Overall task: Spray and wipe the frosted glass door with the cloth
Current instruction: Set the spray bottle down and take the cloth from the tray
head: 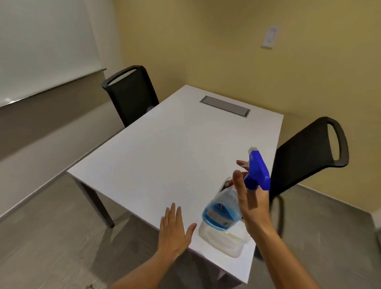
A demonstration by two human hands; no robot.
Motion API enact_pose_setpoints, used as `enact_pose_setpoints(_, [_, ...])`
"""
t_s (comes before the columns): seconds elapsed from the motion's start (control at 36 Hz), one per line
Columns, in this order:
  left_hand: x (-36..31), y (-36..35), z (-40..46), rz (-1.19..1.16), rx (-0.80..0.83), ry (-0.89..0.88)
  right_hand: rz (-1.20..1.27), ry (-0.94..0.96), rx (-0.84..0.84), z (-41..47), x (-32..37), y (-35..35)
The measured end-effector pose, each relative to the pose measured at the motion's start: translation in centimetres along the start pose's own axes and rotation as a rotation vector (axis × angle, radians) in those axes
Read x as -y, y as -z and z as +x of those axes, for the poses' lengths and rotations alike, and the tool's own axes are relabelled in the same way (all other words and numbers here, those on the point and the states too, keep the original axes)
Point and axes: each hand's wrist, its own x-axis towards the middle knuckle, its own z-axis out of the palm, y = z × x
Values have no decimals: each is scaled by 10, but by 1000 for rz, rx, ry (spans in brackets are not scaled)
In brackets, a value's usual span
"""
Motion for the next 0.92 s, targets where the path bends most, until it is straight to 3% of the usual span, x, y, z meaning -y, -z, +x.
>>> enact_pose_setpoints(0.25, [46, -14, 36, 7, 100, 77, 12, -54, 91, 28, -41, -79])
enact_pose_setpoints(0.44, [68, -28, 56, 164, 137, 10, -56, -106, 122, 41, -87, -118])
enact_pose_setpoints(0.92, [66, -48, 77, 147, 159, 62, -83, -243, 148, 45, -149, -135])
